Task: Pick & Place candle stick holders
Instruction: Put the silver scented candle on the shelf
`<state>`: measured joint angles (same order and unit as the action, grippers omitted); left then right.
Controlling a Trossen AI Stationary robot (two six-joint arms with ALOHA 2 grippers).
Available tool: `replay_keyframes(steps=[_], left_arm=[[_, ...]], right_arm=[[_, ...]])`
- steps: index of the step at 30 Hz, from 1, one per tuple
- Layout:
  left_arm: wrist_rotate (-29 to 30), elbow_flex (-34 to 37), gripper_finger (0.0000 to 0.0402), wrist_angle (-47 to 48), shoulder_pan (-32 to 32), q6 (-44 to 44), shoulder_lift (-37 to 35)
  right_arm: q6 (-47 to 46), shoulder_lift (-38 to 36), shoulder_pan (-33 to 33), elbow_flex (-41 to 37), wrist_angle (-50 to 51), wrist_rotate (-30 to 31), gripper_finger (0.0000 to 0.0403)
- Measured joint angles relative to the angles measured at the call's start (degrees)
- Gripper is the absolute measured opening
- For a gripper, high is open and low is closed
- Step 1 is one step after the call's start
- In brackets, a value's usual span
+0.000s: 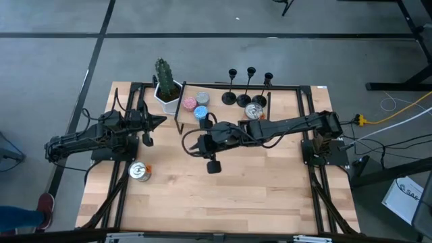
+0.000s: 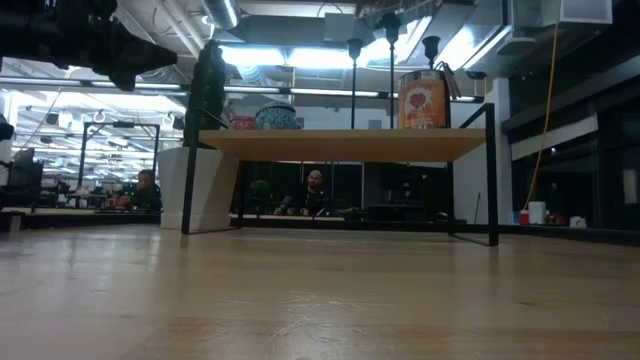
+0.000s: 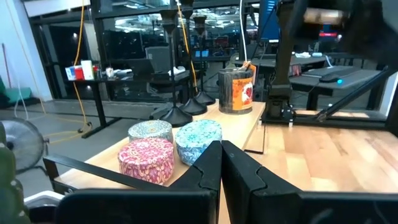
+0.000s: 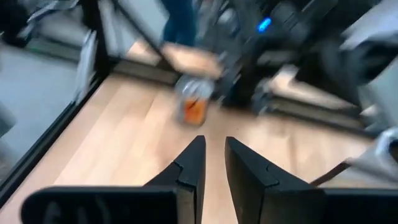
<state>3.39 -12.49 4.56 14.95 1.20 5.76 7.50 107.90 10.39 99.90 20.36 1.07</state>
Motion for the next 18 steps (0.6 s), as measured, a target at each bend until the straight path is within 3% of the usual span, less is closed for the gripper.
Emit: replay_keyframes(steps=[5, 13, 18], left_arm=[[0.0, -0.02, 0.0006, 0.0, 0.01, -0.24, 0.0], [0.0, 0.0, 0.0006, 0.0, 0.01, -0.41, 0.0], [0.0, 0.0, 0.0006, 0.0, -0.01, -0.43, 0.0]], right_arm=[[-2.38, 0.0, 0.78, -0.02, 9.58, -6.42, 0.0065], [-6.67, -0.26, 8.24, -0.02, 14.28, -1.43, 0.0065], [-4.3, -0.33, 16.33, -0.02, 13.45, -2.17, 0.0065]])
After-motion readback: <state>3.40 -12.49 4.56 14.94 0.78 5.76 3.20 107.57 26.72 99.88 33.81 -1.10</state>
